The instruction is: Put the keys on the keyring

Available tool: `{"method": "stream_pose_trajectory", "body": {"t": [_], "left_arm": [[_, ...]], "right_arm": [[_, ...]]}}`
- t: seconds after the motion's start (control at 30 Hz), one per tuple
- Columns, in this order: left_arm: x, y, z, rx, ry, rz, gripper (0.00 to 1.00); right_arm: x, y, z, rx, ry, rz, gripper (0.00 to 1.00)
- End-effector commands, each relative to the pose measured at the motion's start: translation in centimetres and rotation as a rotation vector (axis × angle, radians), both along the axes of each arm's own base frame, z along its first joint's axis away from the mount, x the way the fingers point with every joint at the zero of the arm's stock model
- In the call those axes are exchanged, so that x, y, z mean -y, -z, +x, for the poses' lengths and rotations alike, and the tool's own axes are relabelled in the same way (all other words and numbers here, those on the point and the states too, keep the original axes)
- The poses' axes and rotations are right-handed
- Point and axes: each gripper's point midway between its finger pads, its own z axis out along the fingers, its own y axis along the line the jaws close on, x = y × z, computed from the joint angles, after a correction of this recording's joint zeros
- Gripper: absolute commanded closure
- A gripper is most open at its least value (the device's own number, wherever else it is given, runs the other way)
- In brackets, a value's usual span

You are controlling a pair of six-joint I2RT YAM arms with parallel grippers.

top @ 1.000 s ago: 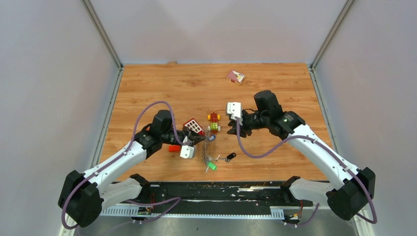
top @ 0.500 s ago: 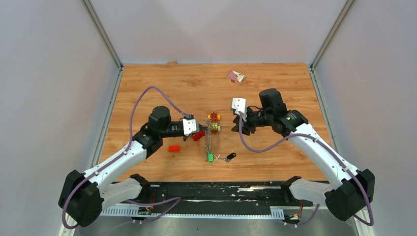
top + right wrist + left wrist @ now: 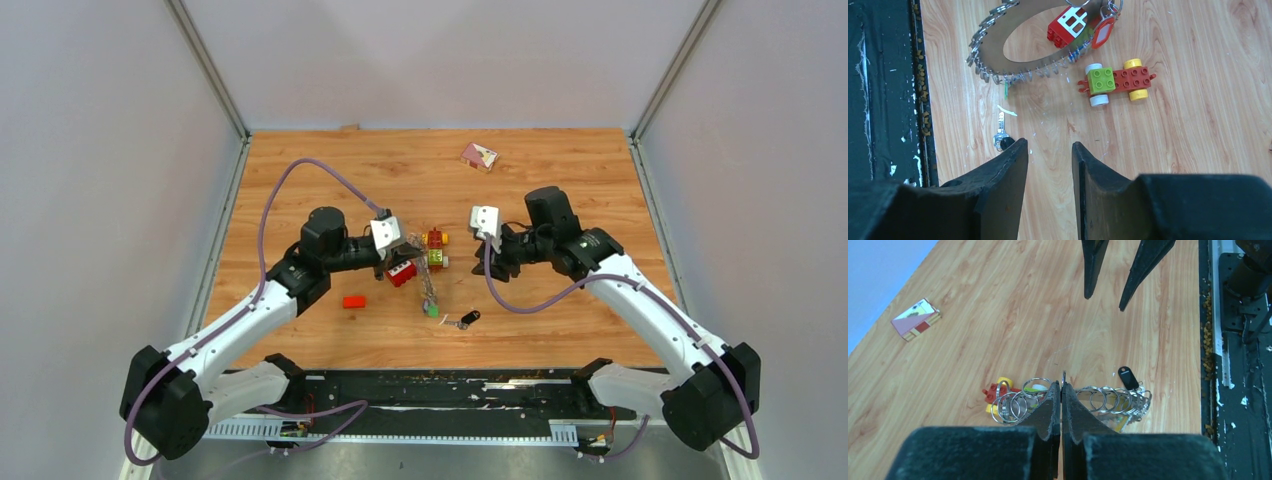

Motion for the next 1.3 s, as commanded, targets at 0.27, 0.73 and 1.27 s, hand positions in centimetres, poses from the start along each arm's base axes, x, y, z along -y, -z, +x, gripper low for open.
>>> {"method": "stream_pose_trajectory", "body": {"t": [0.27, 0.73, 1.27], "left_arm": [[-0.9, -2.0, 0.4, 0.096, -0.007, 0.032, 1.0], [-2.9, -1.0, 1.9, 0.104, -0.064, 0.071, 1.0], [-3.1, -1.3, 1.7, 0.122, -0.063, 0.063, 1.0]], "right_arm": [[0.3, 6.3, -0.9, -0.129, -0.133, -0.132, 0.55], [-1.2, 13.4, -4.6, -0.181, -0.251, -0.221, 0.5], [-2.2, 17.0, -4.7, -0.117, -0.24, -0.373, 0.57]]}}
